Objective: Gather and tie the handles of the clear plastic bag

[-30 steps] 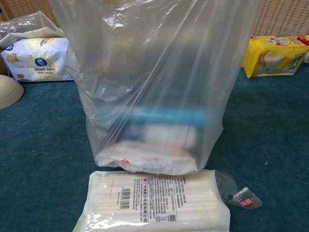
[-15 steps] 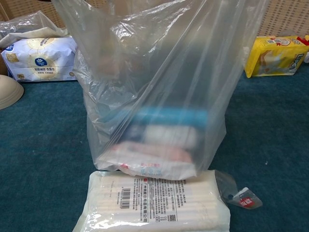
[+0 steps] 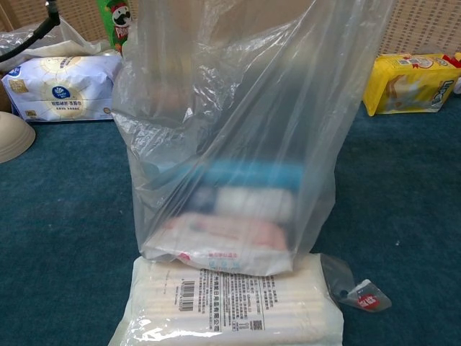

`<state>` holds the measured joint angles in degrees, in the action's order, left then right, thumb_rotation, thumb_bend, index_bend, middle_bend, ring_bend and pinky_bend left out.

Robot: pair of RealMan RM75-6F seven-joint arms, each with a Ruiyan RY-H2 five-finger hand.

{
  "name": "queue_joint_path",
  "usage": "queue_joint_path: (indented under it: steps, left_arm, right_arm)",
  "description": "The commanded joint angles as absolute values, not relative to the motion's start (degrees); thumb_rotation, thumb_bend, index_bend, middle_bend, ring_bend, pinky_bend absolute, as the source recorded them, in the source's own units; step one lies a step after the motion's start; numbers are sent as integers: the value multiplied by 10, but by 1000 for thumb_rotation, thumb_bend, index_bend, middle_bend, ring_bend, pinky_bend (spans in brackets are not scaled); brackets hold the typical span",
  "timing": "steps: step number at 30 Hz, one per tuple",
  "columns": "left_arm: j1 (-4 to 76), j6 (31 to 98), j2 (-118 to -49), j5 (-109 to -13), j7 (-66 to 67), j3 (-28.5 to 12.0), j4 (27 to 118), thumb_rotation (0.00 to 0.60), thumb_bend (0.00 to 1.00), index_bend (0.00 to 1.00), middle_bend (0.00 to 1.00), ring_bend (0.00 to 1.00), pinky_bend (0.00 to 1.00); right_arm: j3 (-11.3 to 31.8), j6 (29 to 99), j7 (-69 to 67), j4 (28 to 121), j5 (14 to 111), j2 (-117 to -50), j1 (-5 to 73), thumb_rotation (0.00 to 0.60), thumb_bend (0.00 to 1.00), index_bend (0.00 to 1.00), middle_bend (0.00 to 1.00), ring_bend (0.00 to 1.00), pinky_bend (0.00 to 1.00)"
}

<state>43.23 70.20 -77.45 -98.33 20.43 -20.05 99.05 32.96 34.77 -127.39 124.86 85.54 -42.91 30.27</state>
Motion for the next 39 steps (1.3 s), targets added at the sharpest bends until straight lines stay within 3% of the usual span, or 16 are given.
queue_joint_path:
  steps: [1,5,17,19,23,27,39]
  left_arm:
    - [448,724,-789,-1002,185,-209,974,600,301,693,800,666,477]
    - [461,746,-798,-1019,171,-213,959,600,314,700,813,679,480]
    - [492,748,-793,-1009,186,-227,961,600,268,701,813,674,480]
    - [493,751,-793,-1005,189,-228,960,600,259,701,783,626,480]
    - [497,755,-793,-997,196,-231,961,600,234,700,602,402,455]
    - [502,756,-793,-987,209,-235,963,600,214,653,482,289,390]
    - [517,747,-794,-958,236,-238,972,600,155,460,371,203,339]
  right_arm:
    - [320,355,-1284,1243,868,-429,310,361,98,510,540,622,629]
    - [301,369,-1300,1233,896,-429,321,363,98,473,495,565,589]
    - [226,414,-1250,1204,953,-441,362,337,96,406,398,383,304]
    - [217,418,-1239,1200,952,-446,368,339,94,393,384,361,277]
    - [199,424,-1211,1194,939,-457,380,331,92,370,369,327,238]
    - [186,431,-1158,1193,919,-472,389,323,90,355,356,297,207]
    - [163,456,-1021,1200,881,-520,405,268,79,319,309,223,106]
